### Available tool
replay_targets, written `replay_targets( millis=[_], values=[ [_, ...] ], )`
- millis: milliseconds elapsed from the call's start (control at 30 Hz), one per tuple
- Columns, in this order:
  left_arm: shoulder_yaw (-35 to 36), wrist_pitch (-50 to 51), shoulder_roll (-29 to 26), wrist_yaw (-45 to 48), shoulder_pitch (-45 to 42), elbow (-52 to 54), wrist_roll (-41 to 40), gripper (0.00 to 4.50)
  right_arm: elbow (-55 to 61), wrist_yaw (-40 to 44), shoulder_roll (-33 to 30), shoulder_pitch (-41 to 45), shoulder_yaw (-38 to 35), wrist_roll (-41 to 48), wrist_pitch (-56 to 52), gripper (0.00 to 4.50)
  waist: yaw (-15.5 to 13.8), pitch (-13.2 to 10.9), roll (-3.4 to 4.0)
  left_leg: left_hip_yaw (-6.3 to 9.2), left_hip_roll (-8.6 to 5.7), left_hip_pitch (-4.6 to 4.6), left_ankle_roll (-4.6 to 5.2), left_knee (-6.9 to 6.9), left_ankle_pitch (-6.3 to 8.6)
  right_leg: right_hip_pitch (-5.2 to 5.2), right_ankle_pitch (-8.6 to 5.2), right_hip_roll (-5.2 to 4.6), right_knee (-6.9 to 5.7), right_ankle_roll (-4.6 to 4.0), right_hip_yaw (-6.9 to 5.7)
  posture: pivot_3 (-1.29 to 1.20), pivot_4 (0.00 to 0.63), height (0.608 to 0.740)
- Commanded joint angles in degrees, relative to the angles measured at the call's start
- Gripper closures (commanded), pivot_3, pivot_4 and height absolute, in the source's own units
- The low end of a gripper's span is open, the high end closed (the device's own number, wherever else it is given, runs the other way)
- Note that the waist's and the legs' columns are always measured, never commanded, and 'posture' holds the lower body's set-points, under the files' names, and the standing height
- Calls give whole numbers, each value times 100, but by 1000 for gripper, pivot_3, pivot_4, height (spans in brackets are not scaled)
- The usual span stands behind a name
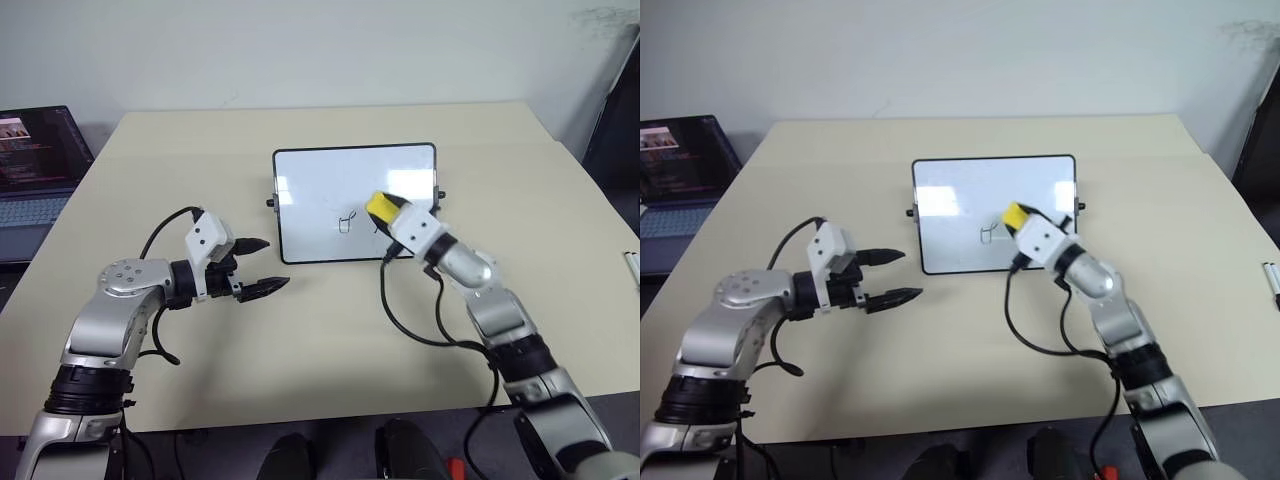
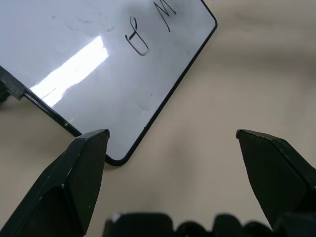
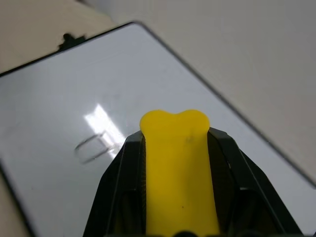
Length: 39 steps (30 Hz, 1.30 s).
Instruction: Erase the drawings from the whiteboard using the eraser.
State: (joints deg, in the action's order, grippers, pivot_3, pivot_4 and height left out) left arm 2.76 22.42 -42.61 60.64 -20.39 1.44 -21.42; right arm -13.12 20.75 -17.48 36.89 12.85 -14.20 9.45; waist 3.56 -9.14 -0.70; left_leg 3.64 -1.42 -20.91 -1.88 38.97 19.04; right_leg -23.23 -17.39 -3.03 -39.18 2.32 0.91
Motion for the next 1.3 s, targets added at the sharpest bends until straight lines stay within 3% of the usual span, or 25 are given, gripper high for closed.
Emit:
replay_targets(
  millis=[33, 300, 500, 967, 1300],
  values=[
    [122, -102, -65, -6, -87, 1, -5, 0, -692, -360, 202, 473, 110, -201, 485, 3180, 4, 0, 0, 0, 0, 0, 0, 0, 0, 0, 0, 0, 3, 0, 0, 0, 150, 740],
    [100, -84, -86, -8, -69, 37, 5, 0, -3721, -1323, 740, 2200, 331, -651, 1635, 3180, 137, 0, 0, -1, 0, -1, -1, -2, -1, -1, 0, -1, 9, 0, -3, 0, 150, 740],
    [101, -61, -91, -9, -83, 49, -3, 0, -5105, -1533, 945, 2492, 580, -933, 2131, 3180, 178, 0, 1, -4, 1, -1, -2, -2, -1, 0, 0, -1, 9, 0, -1, 0, 150, 740],
    [121, -16, -93, -3, -302, -111, -21, 0, -5707, -1614, 1223, 1820, 1531, -1787, 2574, 3180, 293, 8, -9, -35, 0, 53, 3, 11, -22, 12, 1, -1, -83, -1, 17, 0, 150, 740],
    [173, 18, -121, -1, -303, -196, -40, 0, -5108, -1986, 999, 2301, 1076, -1357, 3167, 3181, 269, 4, -9, -34, 0, 50, 7, 10, -44, 6, 21, 0, -88, -10, 18, 0, 150, 740]
  ],
)
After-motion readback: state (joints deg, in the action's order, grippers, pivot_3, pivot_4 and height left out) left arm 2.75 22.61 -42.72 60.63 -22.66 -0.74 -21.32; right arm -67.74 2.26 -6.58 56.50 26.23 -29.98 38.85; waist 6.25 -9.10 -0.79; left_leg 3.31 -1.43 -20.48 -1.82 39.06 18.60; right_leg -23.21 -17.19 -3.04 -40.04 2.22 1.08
